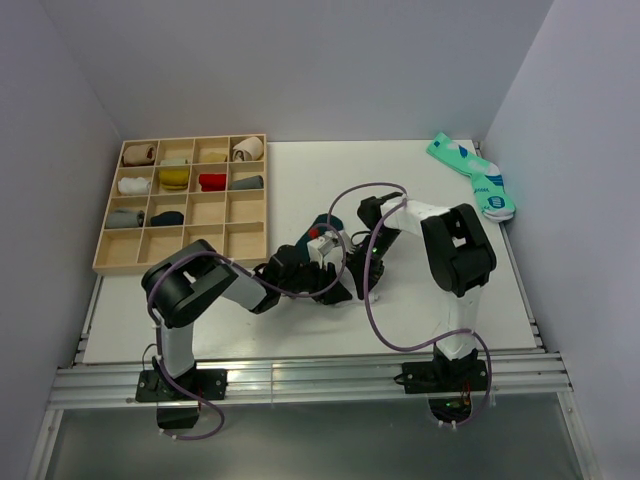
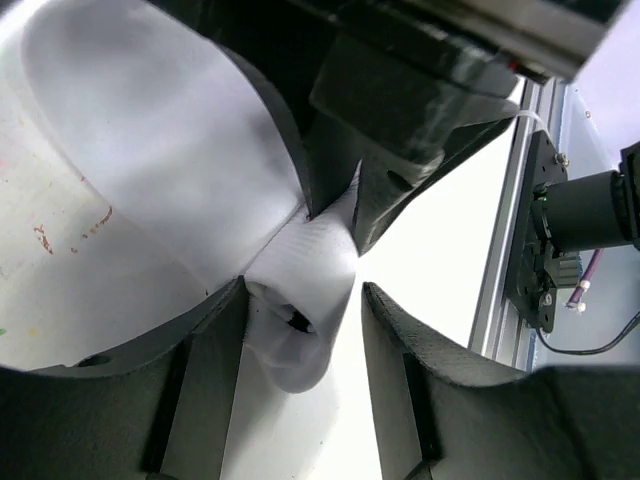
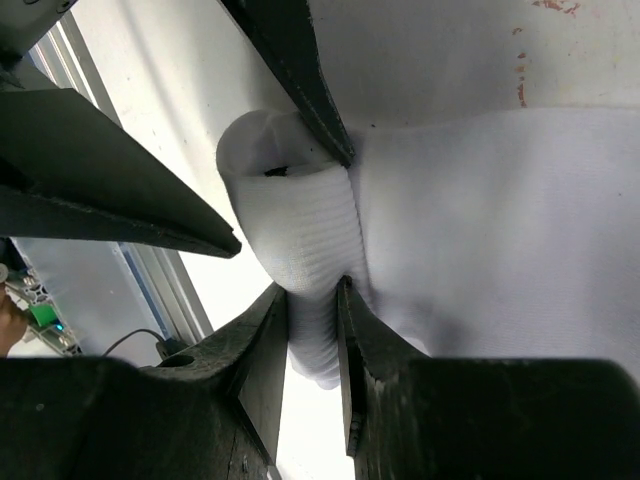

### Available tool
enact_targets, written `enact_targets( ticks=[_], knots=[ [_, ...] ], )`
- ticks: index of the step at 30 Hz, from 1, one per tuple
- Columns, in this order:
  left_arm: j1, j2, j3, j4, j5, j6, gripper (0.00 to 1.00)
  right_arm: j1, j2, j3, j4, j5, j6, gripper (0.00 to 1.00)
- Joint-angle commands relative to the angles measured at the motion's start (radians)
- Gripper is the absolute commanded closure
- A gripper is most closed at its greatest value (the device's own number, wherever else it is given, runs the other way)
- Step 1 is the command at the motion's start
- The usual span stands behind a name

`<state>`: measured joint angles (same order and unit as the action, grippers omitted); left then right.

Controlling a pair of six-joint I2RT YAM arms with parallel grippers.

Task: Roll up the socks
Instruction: Roll the sock at the center of the board.

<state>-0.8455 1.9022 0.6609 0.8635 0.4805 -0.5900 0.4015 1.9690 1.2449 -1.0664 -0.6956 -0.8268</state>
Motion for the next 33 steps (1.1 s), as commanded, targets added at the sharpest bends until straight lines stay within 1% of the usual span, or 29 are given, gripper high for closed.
enact_targets(
  ticks=[1, 7, 13, 14, 15, 16, 17, 19, 20, 22, 23, 26, 28, 30, 33],
  knots=[
    [-0.006, 0.011, -0.006, 0.054, 0.041, 0.005, 0.45, 0.010, 0.051, 0.004, 0.079, 0.099, -0.017, 0.87],
    [-0.004, 0.017, 0.005, 0.068, 0.037, -0.016, 0.47, 0.008, 0.054, 0.007, 0.080, 0.102, -0.012, 0.87],
    [-0.012, 0.017, 0.019, 0.031, -0.015, -0.051, 0.59, 0.008, 0.048, 0.001, 0.097, 0.105, 0.005, 0.87],
    [-0.015, 0.017, 0.025, 0.013, -0.025, -0.054, 0.65, 0.008, 0.044, -0.002, 0.100, 0.107, 0.012, 0.87],
    [-0.018, 0.012, 0.029, -0.001, -0.031, -0.060, 0.69, 0.008, 0.038, -0.007, 0.108, 0.107, 0.014, 0.86],
    [-0.029, 0.011, 0.035, -0.035, -0.069, -0.068, 0.82, 0.008, 0.034, -0.010, 0.112, 0.111, 0.024, 0.86],
    [-0.035, 0.006, 0.042, -0.062, -0.085, -0.077, 0.89, 0.010, 0.030, -0.015, 0.121, 0.114, 0.032, 0.82],
    [-0.056, -0.008, 0.057, -0.101, -0.121, -0.100, 1.00, 0.008, 0.001, -0.027, 0.144, 0.120, 0.043, 0.75],
    [-0.066, -0.023, 0.063, -0.165, -0.176, -0.120, 1.00, 0.010, -0.013, -0.035, 0.170, 0.128, 0.060, 0.66],
    [-0.098, -0.040, 0.078, -0.223, -0.242, -0.146, 1.00, 0.010, -0.042, -0.056, 0.197, 0.137, 0.075, 0.57],
    [-0.108, -0.054, 0.085, -0.295, -0.310, -0.175, 1.00, 0.008, -0.067, -0.062, 0.219, 0.149, 0.093, 0.51],
    [-0.129, -0.064, 0.092, -0.362, -0.359, -0.232, 1.00, 0.007, -0.125, -0.087, 0.253, 0.160, 0.126, 0.45],
    [-0.132, -0.087, 0.085, -0.400, -0.391, -0.304, 1.00, 0.000, -0.174, -0.110, 0.301, 0.169, 0.152, 0.41],
    [-0.136, -0.100, 0.079, -0.438, -0.407, -0.333, 1.00, -0.007, -0.203, -0.133, 0.318, 0.173, 0.161, 0.40],
    [-0.138, -0.112, 0.091, -0.466, -0.395, -0.378, 1.00, -0.026, -0.252, -0.150, 0.333, 0.163, 0.170, 0.38]
  ],
)
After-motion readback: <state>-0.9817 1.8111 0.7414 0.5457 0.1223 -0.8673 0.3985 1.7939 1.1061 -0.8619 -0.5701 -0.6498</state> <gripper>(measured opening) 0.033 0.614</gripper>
